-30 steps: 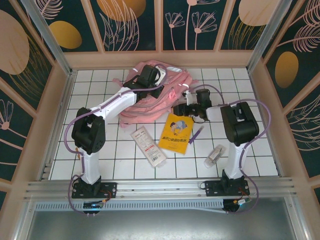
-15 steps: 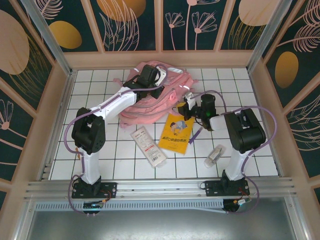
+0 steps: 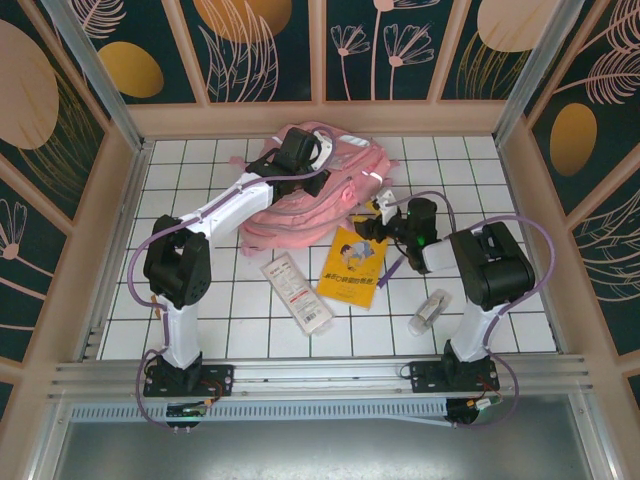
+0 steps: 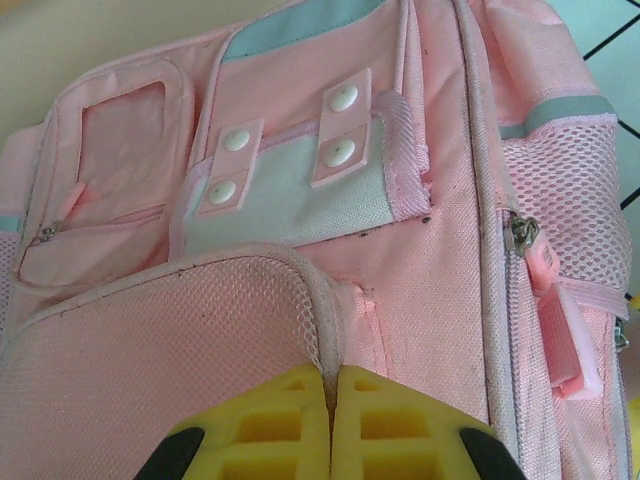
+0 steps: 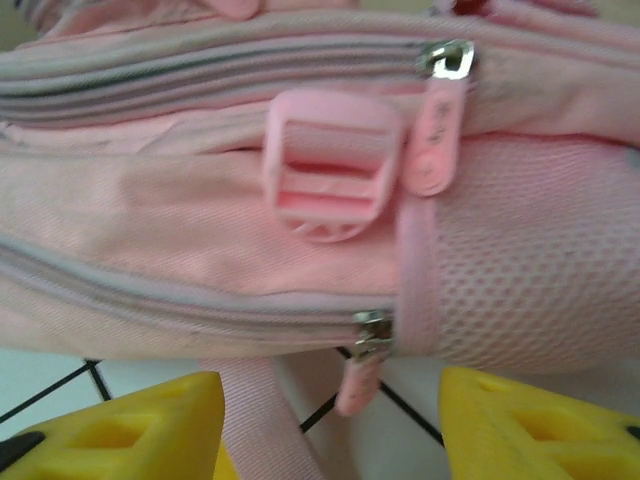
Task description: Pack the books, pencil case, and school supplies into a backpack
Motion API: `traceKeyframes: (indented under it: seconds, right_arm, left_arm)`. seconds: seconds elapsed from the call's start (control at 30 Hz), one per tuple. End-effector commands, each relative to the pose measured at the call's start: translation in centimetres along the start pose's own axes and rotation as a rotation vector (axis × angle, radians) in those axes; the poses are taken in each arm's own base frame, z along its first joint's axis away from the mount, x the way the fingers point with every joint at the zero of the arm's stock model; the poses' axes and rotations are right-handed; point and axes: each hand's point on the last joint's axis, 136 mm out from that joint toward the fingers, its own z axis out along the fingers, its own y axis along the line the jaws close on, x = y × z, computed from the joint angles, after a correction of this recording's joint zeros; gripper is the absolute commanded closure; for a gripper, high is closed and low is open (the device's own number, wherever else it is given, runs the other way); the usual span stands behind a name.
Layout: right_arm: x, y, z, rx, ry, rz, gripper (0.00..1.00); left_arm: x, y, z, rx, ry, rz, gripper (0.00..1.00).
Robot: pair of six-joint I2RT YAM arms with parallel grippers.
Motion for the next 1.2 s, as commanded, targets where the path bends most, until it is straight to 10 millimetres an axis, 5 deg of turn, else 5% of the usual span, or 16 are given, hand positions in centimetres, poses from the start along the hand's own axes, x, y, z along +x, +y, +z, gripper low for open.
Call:
traceKeyframes:
  seconds: [0.0, 0.23, 0.3, 0.37, 0.43, 0.53, 0.83, 1.17]
  right_arm:
    - [-2.6, -1.5, -0.2, 0.068, -0.077, -0.013, 0.39]
    - [-2.6, -1.5, 1.2, 0.079, -0.072, -0.093, 0.49]
    - [-2.6, -1.8, 1.5, 0.119, -0.075, -0.106, 0.67]
    - [-2.7, -2.3, 1.1, 0.165, -0.097, -0.109, 0.72]
    - [-3.0, -2.3, 0.6, 0.184, -0.118, -0.108, 0.71]
    - [-3.0, -2.3, 0.6, 0.180, -0.104, -0.088, 0.47]
    - [-2.5, -3.6, 0.9, 0.243, -0.053, 0.016, 0.46]
    - [-1.5, -2.4, 0.4, 0.181, 0.007, 0.134, 0.79]
  left_arm:
    - [-6.8, -0.3, -4.0, 0.040, -0.216, -0.023, 1.00]
    - [-7.5, -0.8, -4.9, 0.071, -0.251, -0.044, 1.00]
    - [-7.7, -0.7, -5.1, 0.071, -0.259, -0.045, 1.00]
    - [-7.9, -0.5, -5.4, 0.058, -0.266, -0.042, 1.00]
    - [-8.1, -0.2, -5.6, 0.035, -0.271, -0.041, 1.00]
    - [-8.5, 0.0, -6.1, 0.028, -0.286, -0.041, 1.00]
    - [-8.5, 0.3, -6.9, 0.006, -0.302, -0.012, 1.00]
    - [-9.7, 1.0, -7.5, -0.029, -0.334, -0.010, 1.00]
